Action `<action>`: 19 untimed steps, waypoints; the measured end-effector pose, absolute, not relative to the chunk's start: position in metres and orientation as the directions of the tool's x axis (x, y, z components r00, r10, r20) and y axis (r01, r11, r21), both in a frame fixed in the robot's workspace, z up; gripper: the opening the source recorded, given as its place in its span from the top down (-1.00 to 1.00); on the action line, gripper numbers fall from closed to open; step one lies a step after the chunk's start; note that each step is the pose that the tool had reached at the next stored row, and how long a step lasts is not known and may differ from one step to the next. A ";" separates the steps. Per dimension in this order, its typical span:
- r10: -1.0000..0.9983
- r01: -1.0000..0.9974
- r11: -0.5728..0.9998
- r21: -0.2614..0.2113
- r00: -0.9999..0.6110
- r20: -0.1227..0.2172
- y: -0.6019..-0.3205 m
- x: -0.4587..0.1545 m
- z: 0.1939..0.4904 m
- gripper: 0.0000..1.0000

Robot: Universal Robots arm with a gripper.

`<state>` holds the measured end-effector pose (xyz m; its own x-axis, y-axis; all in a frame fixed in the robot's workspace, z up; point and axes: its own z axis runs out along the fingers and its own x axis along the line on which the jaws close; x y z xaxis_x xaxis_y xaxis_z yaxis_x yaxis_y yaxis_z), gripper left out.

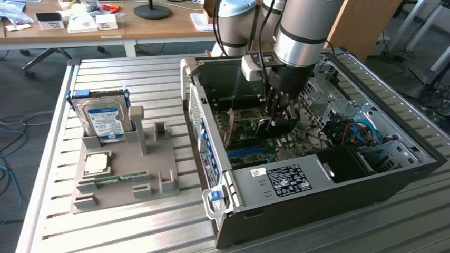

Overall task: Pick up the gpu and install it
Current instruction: 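Insert the gpu into the slot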

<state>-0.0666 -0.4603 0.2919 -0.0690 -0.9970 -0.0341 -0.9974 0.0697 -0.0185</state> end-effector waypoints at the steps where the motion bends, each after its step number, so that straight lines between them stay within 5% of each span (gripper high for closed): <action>1: -0.997 -0.997 0.070 -0.018 -0.069 -0.034 -0.461 -0.067 0.292 0.47; 19: -0.997 -0.997 0.070 -0.018 -0.069 -0.034 -0.464 -0.073 0.279 0.47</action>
<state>-0.0726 -0.4639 0.2789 -0.0690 -0.9970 -0.0340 -0.9974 0.0697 -0.0184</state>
